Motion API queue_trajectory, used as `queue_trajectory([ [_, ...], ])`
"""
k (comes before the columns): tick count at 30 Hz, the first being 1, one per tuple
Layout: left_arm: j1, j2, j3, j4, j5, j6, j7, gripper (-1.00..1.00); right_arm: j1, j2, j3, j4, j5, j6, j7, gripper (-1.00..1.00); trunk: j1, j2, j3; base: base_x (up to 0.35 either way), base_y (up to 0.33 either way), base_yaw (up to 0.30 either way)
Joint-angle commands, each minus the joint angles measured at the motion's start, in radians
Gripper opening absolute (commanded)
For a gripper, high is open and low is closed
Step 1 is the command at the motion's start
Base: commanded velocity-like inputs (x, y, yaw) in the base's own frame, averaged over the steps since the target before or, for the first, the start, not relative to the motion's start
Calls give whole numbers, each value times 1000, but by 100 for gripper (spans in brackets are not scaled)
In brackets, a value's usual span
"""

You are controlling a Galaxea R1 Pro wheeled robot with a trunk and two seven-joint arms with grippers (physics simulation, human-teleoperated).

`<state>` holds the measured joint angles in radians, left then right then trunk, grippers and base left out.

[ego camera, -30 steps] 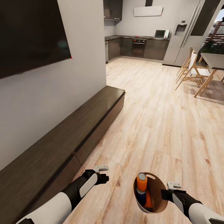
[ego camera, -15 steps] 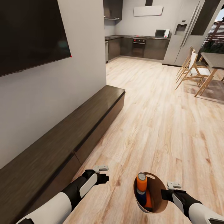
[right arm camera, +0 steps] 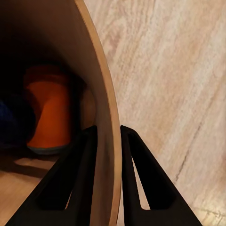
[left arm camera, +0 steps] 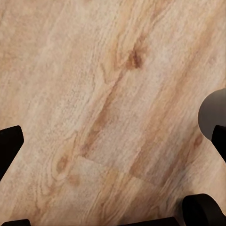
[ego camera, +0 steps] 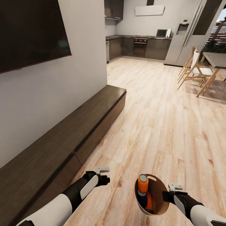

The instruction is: Put the three can of soda from the living room inside the tash can in the kitchen.

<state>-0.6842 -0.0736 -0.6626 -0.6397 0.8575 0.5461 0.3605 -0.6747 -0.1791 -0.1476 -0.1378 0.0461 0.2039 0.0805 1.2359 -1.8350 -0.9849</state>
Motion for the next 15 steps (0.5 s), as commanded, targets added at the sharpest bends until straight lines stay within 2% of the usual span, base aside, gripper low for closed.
queue_trajectory([
  [1, 0, 0, 0, 0, 0, 0, 0, 100, 0, 0, 0, 0, -6, 0, 7, -100, 0, 0, 0, 0, 0, 0],
  [6, 0, 0, 0, 0, 0, 0, 0, 100, 0, 0, 22, 0, -7, 0, 7, -100, 15, -28, -12, 0, 0, 0],
  [9, 0, 0, 0, 0, 0, 0, 0, 100, 0, 0, 25, 0, -8, 0, 7, -100, 27, -49, -22, 0, 0, 0],
  [13, 0, 0, 0, 0, 0, 0, 0, 100, 0, 0, 27, 0, -8, -1, 7, -100, 27, -49, -22, 0, 0, 0],
  [15, 0, 0, 0, 0, 0, 0, 0, 100, 0, 0, 28, 0, -8, -1, 7, -100, 34, -63, -28, 0, 0, 0],
])
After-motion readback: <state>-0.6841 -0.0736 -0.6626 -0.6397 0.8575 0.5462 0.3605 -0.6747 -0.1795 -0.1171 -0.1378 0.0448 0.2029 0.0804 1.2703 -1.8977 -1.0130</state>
